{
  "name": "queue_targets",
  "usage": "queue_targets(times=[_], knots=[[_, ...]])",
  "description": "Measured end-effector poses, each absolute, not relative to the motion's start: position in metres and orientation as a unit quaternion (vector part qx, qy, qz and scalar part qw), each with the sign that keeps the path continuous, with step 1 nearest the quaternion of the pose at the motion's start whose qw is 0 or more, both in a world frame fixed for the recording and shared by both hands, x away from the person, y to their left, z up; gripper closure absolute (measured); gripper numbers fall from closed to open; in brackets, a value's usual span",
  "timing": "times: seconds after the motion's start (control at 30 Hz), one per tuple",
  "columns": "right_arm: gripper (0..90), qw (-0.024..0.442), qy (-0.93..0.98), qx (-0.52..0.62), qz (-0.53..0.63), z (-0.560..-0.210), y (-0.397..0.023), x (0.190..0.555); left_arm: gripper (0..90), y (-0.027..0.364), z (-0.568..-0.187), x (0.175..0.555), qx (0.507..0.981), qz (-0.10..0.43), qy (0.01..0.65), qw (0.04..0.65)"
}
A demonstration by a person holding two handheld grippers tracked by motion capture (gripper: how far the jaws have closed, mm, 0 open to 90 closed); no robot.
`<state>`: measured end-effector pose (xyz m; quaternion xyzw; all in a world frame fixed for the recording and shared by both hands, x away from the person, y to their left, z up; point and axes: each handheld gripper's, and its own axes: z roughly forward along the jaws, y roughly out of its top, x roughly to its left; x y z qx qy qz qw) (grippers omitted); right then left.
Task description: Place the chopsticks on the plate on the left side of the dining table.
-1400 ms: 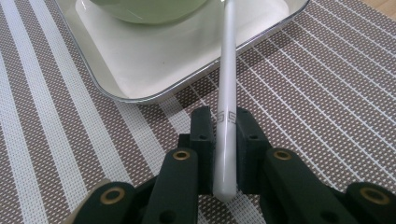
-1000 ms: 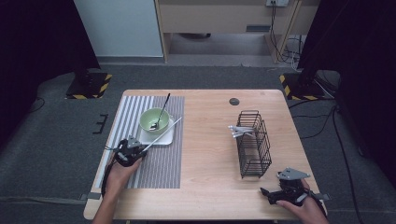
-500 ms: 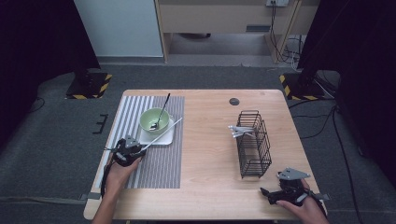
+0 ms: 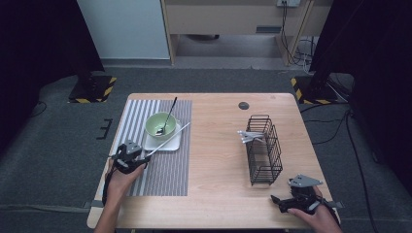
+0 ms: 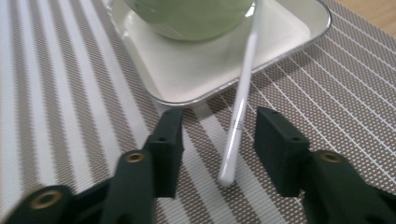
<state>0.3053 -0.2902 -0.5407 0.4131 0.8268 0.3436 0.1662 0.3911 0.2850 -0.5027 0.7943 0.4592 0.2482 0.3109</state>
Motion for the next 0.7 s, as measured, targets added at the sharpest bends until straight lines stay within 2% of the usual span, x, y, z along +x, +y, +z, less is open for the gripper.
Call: queue_targets(times=[0.03,0.1,0.13,0.57,0.7], knots=[[0.3,0.166,0.827,0.413,0.344,-0.541,-0.290,0.305,41.1,0.286,-0.499,0.391,0.790,0.245,0.463,0.319],[0.3,0.166,0.827,0.413,0.344,-0.541,-0.290,0.305,30.4,0.285,-0.495,0.391,0.786,0.246,0.465,0.324],[0.3,0.166,0.827,0.413,0.344,-0.541,-0.290,0.305,29.1,0.285,-0.495,0.391,0.786,0.246,0.465,0.324],[0.3,0.166,0.827,0.413,0.344,-0.541,-0.290,0.305,14.4,0.244,-0.465,0.398,0.811,0.217,0.429,0.332],[0.3,0.166,0.827,0.413,0.343,-0.541,-0.290,0.305,13.0,0.234,-0.456,0.405,0.810,0.207,0.433,0.338]])
